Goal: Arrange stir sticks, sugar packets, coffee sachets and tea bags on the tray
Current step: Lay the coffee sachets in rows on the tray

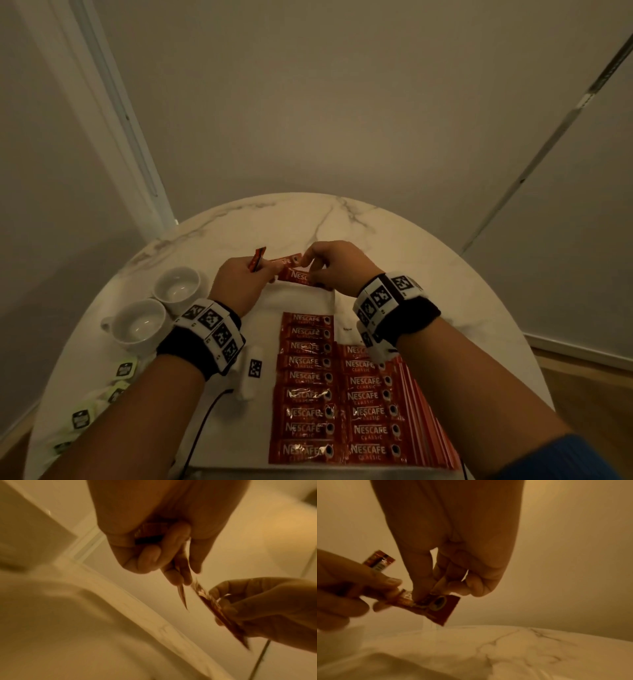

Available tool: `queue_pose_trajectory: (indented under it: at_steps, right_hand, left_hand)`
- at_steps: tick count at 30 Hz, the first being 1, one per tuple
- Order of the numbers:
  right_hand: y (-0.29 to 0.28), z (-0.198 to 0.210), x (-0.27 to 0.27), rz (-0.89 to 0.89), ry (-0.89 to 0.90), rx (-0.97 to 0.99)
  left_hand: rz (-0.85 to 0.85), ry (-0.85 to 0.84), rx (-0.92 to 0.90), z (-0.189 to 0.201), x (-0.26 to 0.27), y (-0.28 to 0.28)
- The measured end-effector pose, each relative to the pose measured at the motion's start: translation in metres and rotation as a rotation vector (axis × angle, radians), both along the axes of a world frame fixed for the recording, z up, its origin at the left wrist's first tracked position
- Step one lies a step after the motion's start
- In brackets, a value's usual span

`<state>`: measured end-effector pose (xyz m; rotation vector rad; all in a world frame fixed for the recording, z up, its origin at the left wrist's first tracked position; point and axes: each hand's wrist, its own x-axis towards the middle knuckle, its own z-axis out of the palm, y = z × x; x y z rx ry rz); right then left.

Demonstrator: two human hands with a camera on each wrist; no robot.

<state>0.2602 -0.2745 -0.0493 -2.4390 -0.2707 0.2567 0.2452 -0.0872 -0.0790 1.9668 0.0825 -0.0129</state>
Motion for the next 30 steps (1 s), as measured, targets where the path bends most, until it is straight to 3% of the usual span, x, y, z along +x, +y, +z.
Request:
queue_pose_trajectory:
  at_steps: [5,10,16,30]
  right_hand:
    - [0.005,-0.020,0.006,-0.006,0.101,-0.226]
    - [0.018,-0.037,0.008,0.032,0.160,-0.323]
    - [0.022,-0.043,0.009,0.056,0.180,-0.385]
    - [0.016,-0.049,0.004,0.066,0.150,-0.392]
  left_hand:
    - [0.141,0.050,0.028,-0.009,0.005,0.018]
    - [0.201,0.033,-0.001,-0.017,0.004,0.022]
    - [0.179,0.019,-0.084,-0.025,0.003,0.023]
    - [0.135,0.041,-0.042,-0.026,0.002,0.016]
